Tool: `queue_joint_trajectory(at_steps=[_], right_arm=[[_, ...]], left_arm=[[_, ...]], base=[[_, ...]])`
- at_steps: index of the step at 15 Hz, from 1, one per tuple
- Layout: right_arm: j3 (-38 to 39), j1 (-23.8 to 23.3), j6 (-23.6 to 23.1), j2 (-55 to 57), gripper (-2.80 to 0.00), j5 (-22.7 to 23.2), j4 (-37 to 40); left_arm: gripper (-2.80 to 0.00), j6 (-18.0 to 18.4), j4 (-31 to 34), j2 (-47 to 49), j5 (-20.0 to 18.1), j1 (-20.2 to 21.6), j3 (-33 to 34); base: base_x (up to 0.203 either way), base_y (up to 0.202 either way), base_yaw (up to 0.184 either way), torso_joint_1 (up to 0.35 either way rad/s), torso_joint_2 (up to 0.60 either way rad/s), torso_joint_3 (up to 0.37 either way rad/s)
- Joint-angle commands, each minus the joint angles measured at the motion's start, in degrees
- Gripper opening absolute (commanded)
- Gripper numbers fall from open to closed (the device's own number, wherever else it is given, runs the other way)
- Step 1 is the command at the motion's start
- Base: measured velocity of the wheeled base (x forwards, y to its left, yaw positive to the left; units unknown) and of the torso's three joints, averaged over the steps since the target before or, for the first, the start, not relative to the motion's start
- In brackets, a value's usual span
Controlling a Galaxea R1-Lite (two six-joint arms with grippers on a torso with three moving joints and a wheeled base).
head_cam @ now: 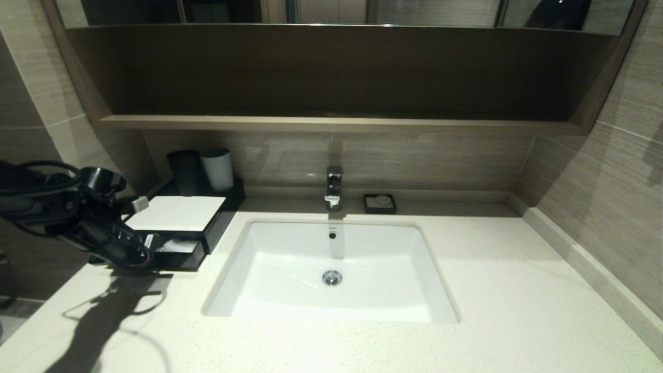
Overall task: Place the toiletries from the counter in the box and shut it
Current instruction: Close the drawer
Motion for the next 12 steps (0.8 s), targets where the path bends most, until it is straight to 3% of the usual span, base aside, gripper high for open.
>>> queue_joint_trajectory(at_steps=[1, 12], right_arm=[[0.09, 0.01, 0.0, -0.09, -2.8, 0.01, -0.02], [0.09, 0.01, 0.0, -0.09, -2.8, 0.01, -0.02]], left_arm=[[-2.8, -0.02, 0.19, 0.62, -0.16, -0.16, -1.02], [-2.8, -0.47, 0.19, 2.55, -0.17, -0.6, -5.23]], base=[[0.0, 0.0, 0.0, 0.0, 0.0, 0.0], [0.0, 0.0, 0.0, 0.0, 0.0, 0.0]])
